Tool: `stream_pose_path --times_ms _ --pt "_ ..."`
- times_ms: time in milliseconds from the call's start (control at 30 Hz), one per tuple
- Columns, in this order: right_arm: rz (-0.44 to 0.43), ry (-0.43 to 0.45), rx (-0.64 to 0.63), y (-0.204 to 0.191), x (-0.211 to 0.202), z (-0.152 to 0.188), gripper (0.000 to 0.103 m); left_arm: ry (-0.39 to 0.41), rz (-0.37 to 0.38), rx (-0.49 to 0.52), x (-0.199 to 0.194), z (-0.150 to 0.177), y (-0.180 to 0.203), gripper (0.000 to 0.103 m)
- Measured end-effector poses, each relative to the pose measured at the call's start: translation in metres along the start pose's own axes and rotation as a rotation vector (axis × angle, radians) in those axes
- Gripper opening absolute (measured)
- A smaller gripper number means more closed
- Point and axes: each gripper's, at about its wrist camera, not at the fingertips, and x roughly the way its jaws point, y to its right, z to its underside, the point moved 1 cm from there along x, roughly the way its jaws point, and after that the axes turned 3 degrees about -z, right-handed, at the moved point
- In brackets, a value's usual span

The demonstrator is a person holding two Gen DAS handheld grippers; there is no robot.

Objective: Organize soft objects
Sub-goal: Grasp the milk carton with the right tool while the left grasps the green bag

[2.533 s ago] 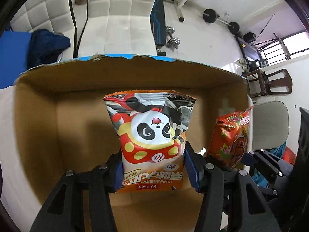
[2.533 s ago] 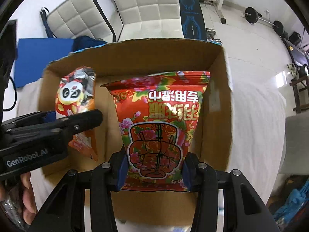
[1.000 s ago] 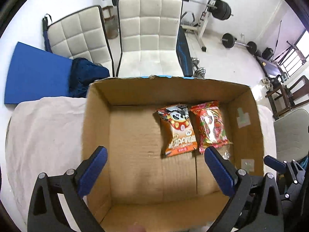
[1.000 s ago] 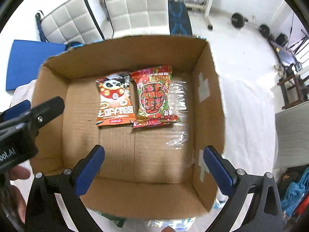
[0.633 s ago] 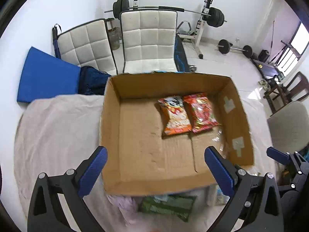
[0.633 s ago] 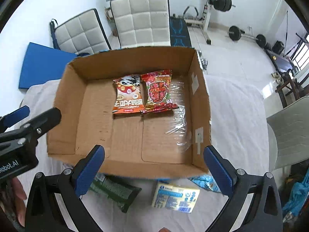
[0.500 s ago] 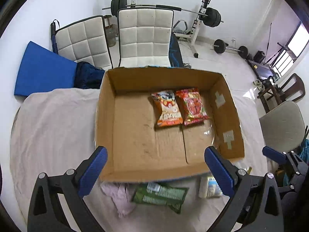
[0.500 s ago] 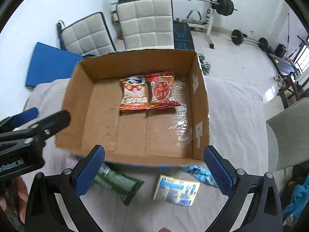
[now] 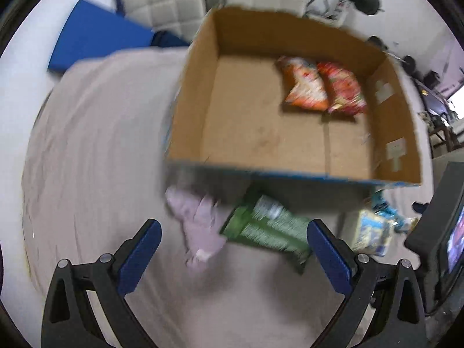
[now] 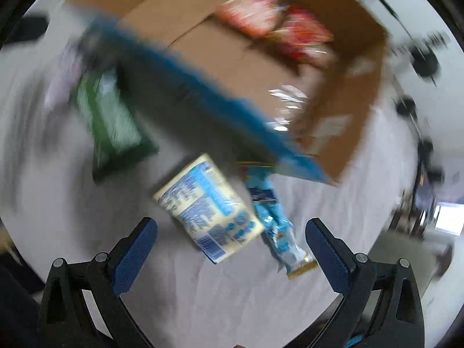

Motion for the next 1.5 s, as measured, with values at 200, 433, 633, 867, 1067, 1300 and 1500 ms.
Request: stream_pose_path --times_ms 200,433,633,867,1067,1300,1500 --pt "0.041 -0.104 -0.121 -0.022 0.049 -0.01 0.095 -0.113 0.001 -0.122 0.034 0.03 -0.031 0.103" --pt "-0.158 -0.175 0.256 -0.002 0.061 -0.006 0.062 -0.213 0.086 -0.213 0.057 0.037 -0.02 0.103" --pt "-0.293 -0.154 0.663 0.02 0.059 0.012 0.062 -0.29 0.08 -0.259 0.089 0.019 0.022 0.103" --pt "-0.307 -0.121 0.771 0.021 0.06 0.017 0.062 -0.283 -0.074 -0.181 0.123 0.017 0.064 0.103" --pt "-0.255 -0.123 0.709 0.0 0.054 0.022 0.062 -0.325 -0.084 -0.079 0.123 0.032 0.061 0.103" --pt "-0.262 -0.15 0.692 0.004 0.059 0.055 0.063 -0.357 -0.082 -0.063 0.11 0.054 0.038 0.103" --pt "-0.32 -0.209 0.73 0.019 0.07 0.048 0.063 -0.38 -0.022 -0.06 0.133 0.044 0.048 0.1"
